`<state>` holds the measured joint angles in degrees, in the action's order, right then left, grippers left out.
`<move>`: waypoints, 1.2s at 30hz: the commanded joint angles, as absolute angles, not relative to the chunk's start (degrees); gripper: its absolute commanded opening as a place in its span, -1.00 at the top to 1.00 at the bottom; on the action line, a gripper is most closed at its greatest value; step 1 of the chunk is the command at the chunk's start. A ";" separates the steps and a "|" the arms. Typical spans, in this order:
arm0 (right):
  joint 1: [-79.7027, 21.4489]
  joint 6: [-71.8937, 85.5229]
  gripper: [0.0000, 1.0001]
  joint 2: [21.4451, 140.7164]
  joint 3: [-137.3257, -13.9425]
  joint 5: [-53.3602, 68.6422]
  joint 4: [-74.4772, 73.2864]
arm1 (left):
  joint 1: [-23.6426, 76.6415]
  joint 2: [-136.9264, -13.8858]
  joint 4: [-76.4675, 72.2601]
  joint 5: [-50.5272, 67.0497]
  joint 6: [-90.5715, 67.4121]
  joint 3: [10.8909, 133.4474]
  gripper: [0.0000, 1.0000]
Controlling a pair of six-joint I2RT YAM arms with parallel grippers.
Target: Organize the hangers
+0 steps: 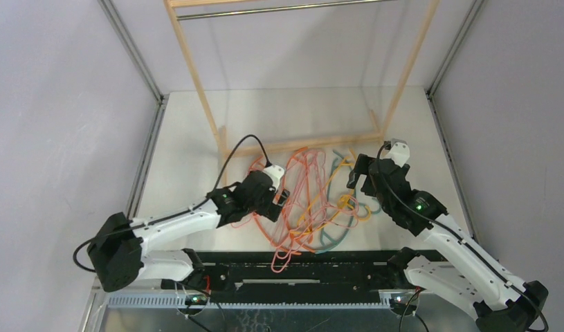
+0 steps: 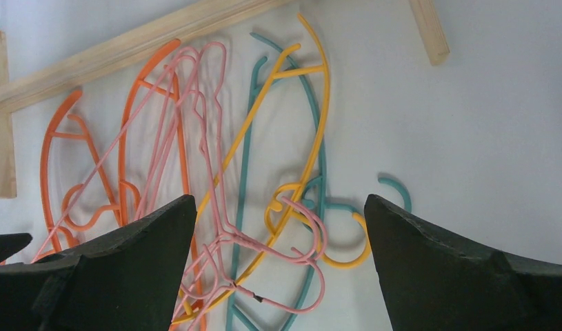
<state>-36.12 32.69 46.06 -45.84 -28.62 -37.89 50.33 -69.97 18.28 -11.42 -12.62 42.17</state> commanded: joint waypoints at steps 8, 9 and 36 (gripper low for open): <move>-36.21 34.12 -0.98 42.69 -45.06 -28.46 -40.06 | 56.14 -74.37 8.58 -17.93 -13.52 37.97 -0.69; -36.21 34.37 -0.97 42.50 -44.94 -28.47 -40.30 | 56.57 -74.43 8.41 -17.79 -13.72 37.71 -0.66; -36.12 35.94 -0.93 39.97 -43.72 -29.41 -43.20 | 59.65 -72.03 10.38 -16.88 -11.64 39.55 -0.54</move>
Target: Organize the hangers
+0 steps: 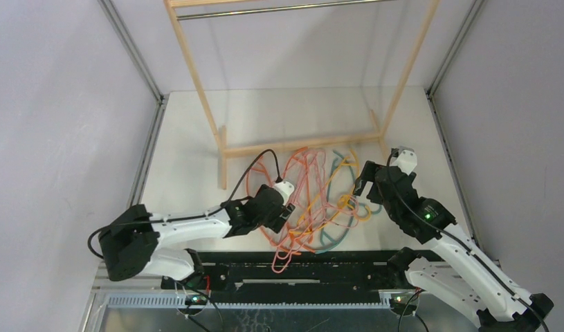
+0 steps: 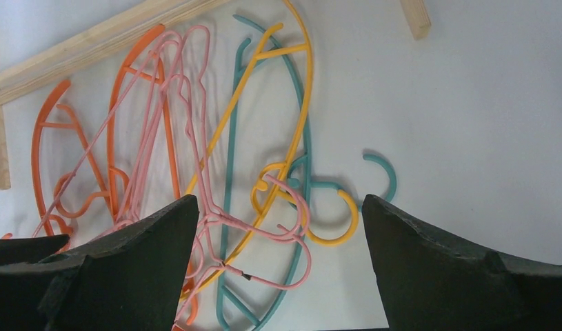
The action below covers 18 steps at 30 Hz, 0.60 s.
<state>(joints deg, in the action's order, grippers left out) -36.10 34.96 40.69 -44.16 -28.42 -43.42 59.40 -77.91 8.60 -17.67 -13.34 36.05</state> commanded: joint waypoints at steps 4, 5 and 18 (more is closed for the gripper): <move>-36.13 36.53 -0.92 39.95 -43.02 -29.12 -42.45 | 59.59 -67.91 12.60 -16.29 -10.84 40.51 -0.55; -36.17 36.61 -0.92 39.98 -42.79 -28.98 -42.21 | 59.40 -67.66 12.87 -16.33 -10.69 40.45 -0.55; -36.19 37.66 -0.88 40.31 -42.35 -27.98 -42.07 | 54.16 -70.87 10.83 -12.79 -10.08 36.28 -0.50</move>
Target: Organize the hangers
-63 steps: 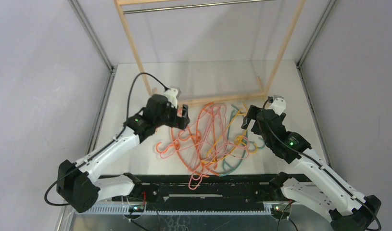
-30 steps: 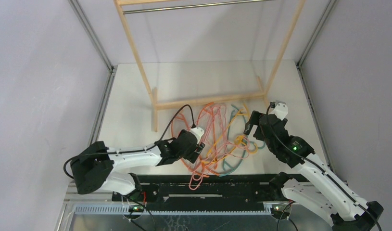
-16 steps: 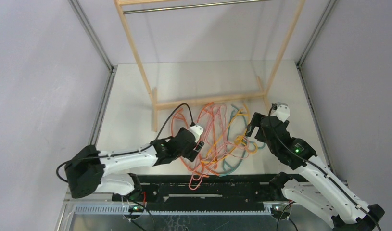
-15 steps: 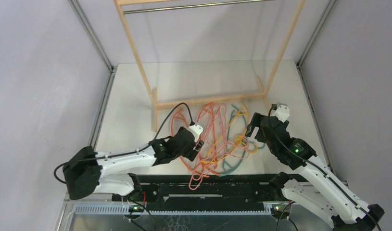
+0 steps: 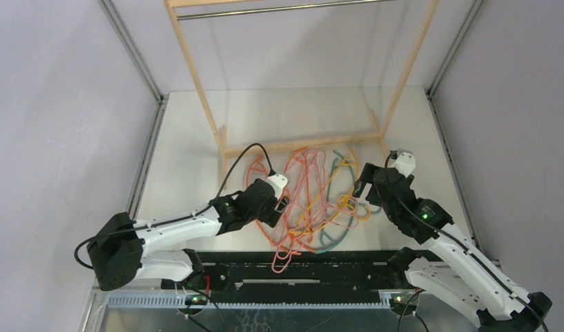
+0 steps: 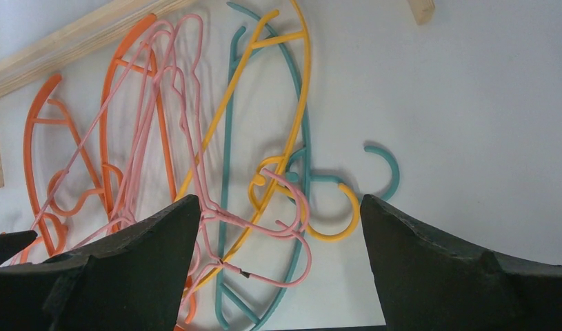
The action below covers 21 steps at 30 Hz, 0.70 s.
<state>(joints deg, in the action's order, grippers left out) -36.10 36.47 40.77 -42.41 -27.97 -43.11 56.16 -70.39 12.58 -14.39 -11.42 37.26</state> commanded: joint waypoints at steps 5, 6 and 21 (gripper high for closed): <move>-36.19 38.24 -0.87 39.13 -42.28 -28.37 -43.49 | 53.04 -72.20 10.10 -10.85 -10.09 35.96 -0.50; -36.16 38.52 -0.88 38.89 -42.34 -28.85 -43.79 | 53.06 -72.46 10.03 -10.47 -10.33 35.90 -0.49; -36.12 39.07 -0.91 37.64 -41.92 -29.14 -45.25 | 53.09 -78.56 7.92 -11.80 -14.29 34.62 -0.37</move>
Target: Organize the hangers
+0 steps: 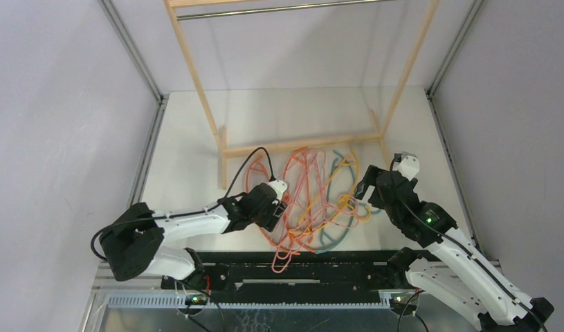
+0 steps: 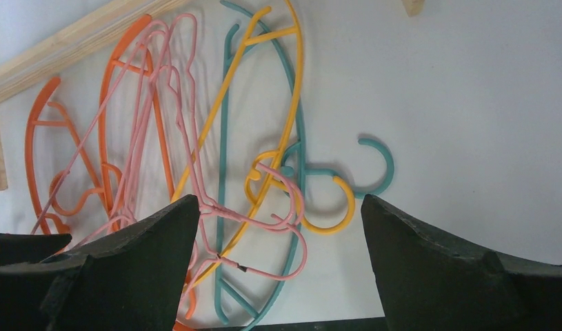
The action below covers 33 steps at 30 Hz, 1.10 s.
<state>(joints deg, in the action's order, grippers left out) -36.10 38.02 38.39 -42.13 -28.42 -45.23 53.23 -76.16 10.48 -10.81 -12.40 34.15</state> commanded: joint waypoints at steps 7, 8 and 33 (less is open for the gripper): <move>-36.15 38.77 -0.91 36.34 -41.81 -30.00 -46.64 | 53.09 -79.49 8.49 -11.69 -13.78 37.11 0.13; -36.13 38.76 -0.91 36.12 -41.66 -30.12 -46.64 | 53.09 -79.39 9.22 -11.56 -13.55 37.81 0.43; -35.80 41.94 -0.85 33.73 -39.30 -36.33 -48.46 | 36.54 -71.11 18.48 7.75 -22.62 80.06 1.00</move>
